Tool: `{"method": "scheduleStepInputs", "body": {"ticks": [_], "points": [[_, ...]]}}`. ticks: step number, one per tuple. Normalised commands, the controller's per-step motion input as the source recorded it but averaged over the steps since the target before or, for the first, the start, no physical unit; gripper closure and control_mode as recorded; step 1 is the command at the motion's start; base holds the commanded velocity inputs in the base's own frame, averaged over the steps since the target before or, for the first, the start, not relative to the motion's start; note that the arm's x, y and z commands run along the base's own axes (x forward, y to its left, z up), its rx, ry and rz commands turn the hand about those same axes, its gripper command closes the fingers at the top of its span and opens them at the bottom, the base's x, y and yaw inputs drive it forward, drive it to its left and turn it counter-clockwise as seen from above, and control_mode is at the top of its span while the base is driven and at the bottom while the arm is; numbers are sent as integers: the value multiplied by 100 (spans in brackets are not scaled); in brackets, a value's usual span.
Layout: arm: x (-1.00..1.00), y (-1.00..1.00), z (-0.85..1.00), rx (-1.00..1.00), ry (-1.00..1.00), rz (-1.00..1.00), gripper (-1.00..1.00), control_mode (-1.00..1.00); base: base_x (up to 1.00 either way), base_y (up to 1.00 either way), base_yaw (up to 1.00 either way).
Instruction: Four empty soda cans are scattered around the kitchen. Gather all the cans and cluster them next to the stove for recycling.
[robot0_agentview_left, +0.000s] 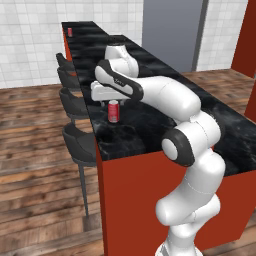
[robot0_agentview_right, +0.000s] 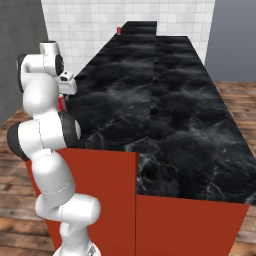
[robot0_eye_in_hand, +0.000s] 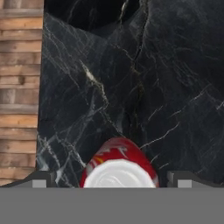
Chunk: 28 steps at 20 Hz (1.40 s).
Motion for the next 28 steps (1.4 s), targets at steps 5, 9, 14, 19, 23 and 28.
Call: {"method": "scheduleStepInputs", "body": {"ticks": [5,9,14,19,23,28], "points": [[0,0,-5,0,0,0,-100,-100,0,0,0],[0,0,-8,0,0,0,-100,-100,0,0,0],[0,0,-10,0,0,0,-100,-100,0,0,0],[0,0,-14,0,0,0,-100,-100,0,0,0],[0,0,-7,0,0,0,-100,-100,0,0,0],[0,0,-3,0,0,0,100,-100,0,0,0]]}}
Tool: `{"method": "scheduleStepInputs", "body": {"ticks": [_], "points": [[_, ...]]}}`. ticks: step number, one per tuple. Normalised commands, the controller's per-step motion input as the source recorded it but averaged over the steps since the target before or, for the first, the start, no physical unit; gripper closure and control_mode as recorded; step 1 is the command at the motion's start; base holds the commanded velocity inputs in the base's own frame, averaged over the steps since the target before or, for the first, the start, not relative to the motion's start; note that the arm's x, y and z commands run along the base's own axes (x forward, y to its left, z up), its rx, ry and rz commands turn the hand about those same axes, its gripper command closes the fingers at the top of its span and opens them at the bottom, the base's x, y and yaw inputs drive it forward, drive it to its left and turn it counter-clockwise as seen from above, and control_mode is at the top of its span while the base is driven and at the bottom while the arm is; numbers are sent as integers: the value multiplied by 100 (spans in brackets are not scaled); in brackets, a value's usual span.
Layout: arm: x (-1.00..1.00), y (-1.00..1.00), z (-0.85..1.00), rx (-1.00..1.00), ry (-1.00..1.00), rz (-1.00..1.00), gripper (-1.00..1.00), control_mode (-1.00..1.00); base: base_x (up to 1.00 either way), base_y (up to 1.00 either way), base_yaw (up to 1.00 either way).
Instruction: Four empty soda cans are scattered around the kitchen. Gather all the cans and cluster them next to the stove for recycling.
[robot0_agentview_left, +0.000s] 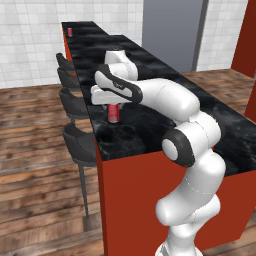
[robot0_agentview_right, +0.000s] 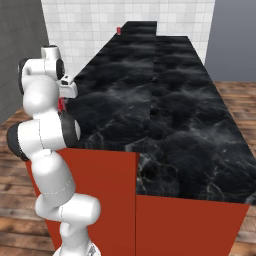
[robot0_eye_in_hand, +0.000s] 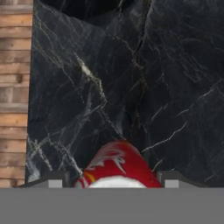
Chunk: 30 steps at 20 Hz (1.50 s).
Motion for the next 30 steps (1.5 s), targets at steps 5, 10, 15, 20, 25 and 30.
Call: {"method": "scheduleStepInputs", "body": {"ticks": [5,10,15,20,25,30], "points": [[-2,0,0,0,2,0,100,-100,0,0,0],[-12,-3,4,0,3,0,100,-100,0,0,0],[-20,0,25,0,0,0,100,-100,0,0,0],[-18,0,32,0,0,0,100,-100,0,0,0],[-25,0,33,0,0,0,100,-100,0,0,0],[-31,-3,24,0,0,0,100,-100,0,0,0]]}}
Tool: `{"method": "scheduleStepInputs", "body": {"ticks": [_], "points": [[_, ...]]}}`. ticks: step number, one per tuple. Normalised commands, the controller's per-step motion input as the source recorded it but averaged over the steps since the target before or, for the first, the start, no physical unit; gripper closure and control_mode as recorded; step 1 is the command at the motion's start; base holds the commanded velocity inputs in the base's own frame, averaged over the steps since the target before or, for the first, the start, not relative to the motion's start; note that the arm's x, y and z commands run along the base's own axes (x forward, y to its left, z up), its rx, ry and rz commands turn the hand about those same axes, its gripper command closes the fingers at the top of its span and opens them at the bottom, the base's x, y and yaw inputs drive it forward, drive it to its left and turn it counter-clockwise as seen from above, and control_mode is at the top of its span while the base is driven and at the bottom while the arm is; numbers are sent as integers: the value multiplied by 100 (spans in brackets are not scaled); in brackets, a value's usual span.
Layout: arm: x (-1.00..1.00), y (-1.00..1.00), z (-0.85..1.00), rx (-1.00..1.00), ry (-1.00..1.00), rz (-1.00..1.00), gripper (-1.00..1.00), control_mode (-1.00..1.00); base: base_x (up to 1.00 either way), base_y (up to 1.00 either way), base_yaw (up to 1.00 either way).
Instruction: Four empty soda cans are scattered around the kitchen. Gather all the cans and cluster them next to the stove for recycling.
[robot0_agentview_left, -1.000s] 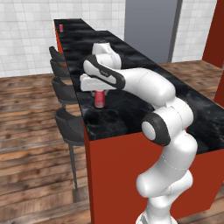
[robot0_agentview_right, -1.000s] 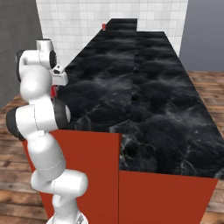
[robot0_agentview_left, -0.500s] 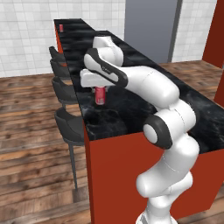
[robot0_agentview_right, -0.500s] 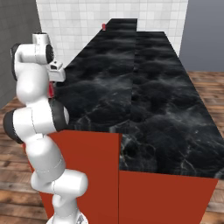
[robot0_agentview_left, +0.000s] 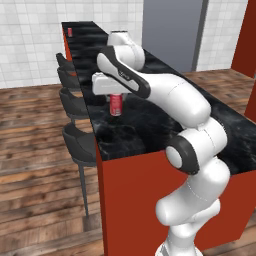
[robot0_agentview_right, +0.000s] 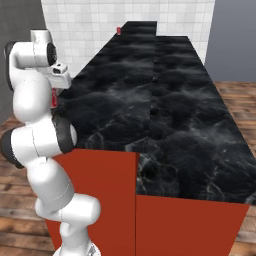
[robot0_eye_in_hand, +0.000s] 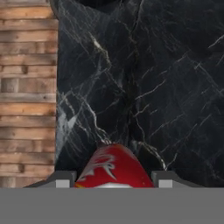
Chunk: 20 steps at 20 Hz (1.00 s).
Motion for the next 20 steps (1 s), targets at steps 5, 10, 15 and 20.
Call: {"method": "scheduleStepInputs", "body": {"ticks": [5,10,15,20], "points": [[-38,-6,8,0,0,0,100,-100,0,0,0],[-45,-18,0,0,-3,0,100,-100,0,0,0],[-38,-23,-1,0,-6,0,100,-100,0,0,0],[-36,-21,2,0,-1,0,100,-100,0,0,0]]}}
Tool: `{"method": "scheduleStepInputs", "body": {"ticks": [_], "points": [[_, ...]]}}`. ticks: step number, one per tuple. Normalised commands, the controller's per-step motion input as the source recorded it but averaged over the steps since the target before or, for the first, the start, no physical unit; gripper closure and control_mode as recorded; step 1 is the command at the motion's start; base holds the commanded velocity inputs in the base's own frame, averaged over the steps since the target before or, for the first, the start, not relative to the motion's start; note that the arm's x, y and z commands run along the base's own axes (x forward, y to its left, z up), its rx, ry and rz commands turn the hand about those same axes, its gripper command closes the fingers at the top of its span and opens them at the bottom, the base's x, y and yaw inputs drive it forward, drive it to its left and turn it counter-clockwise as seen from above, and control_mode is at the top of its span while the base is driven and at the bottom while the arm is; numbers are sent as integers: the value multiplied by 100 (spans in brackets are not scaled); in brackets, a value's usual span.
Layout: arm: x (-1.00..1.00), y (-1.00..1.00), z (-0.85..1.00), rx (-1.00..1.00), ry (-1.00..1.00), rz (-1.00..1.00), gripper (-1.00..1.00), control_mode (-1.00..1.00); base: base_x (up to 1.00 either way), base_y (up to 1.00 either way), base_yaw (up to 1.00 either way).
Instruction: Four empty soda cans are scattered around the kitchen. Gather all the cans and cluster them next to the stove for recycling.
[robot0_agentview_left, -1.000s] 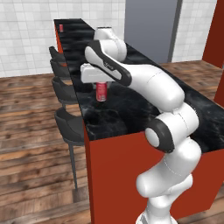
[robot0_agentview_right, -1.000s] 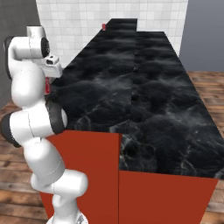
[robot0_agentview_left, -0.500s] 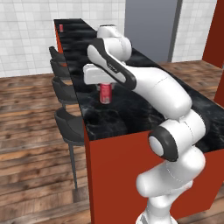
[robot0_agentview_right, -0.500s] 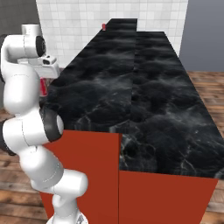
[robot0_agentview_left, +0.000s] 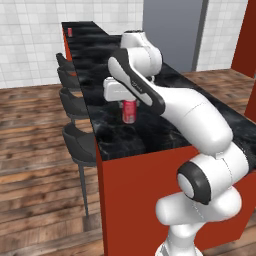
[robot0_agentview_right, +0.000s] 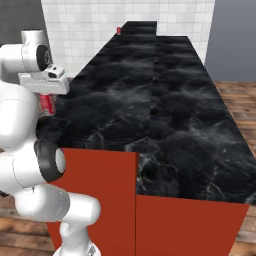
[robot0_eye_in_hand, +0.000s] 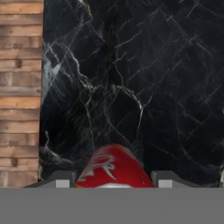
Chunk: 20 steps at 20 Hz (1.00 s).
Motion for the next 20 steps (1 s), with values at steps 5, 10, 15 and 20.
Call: {"method": "scheduleStepInputs", "body": {"ticks": [5,10,15,20], "points": [[-32,-12,15,5,0,0,100,-100,0,0,0],[-33,-13,13,7,5,0,100,-100,0,0,0],[-33,-10,9,2,6,0,100,-100,0,0,0],[-29,-19,0,0,0,0,100,-100,0,0,0]]}}
